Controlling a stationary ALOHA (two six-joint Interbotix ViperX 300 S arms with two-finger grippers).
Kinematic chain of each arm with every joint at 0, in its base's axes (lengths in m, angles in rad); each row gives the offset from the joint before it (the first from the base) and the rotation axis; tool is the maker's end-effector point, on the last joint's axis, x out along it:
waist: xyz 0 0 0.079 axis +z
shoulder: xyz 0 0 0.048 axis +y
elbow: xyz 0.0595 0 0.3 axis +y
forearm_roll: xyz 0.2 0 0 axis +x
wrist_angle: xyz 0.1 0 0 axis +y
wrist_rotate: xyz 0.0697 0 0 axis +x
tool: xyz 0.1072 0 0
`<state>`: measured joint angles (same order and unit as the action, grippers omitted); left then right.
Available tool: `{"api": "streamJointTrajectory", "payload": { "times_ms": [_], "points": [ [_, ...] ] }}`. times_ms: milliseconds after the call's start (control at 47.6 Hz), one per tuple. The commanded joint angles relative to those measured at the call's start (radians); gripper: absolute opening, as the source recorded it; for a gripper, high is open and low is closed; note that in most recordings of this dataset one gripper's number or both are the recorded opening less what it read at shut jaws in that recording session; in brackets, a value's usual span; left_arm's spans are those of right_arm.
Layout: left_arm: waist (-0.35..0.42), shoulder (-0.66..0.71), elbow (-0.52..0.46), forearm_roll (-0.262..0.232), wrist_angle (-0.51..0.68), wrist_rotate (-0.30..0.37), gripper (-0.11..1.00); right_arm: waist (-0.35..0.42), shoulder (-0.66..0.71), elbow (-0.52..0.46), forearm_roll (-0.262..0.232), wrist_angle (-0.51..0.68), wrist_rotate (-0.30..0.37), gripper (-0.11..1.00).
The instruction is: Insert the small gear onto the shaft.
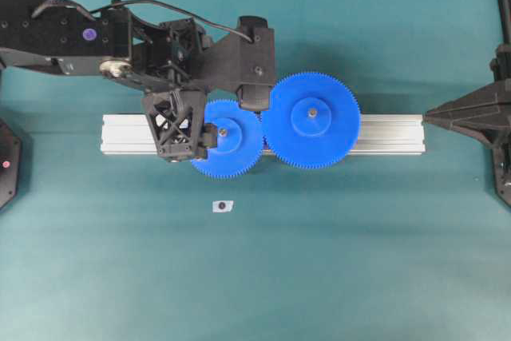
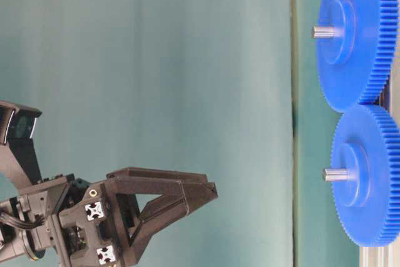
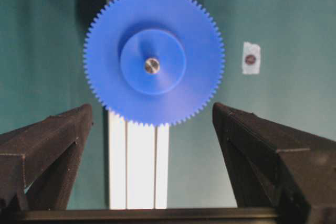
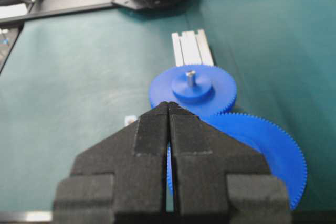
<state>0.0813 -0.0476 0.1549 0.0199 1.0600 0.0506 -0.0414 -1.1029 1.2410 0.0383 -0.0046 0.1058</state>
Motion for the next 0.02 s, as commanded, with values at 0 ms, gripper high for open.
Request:
{"api": "streamJointTrajectory", "payload": {
  "times_ms": [0],
  "points": [
    [-0.003, -0.015, -0.011, 0.002, -0.005, 0.002, 0.90, -0.002, 0.006, -0.012, 0.000, -0.005, 0.006, -0.01]
  ]
}}
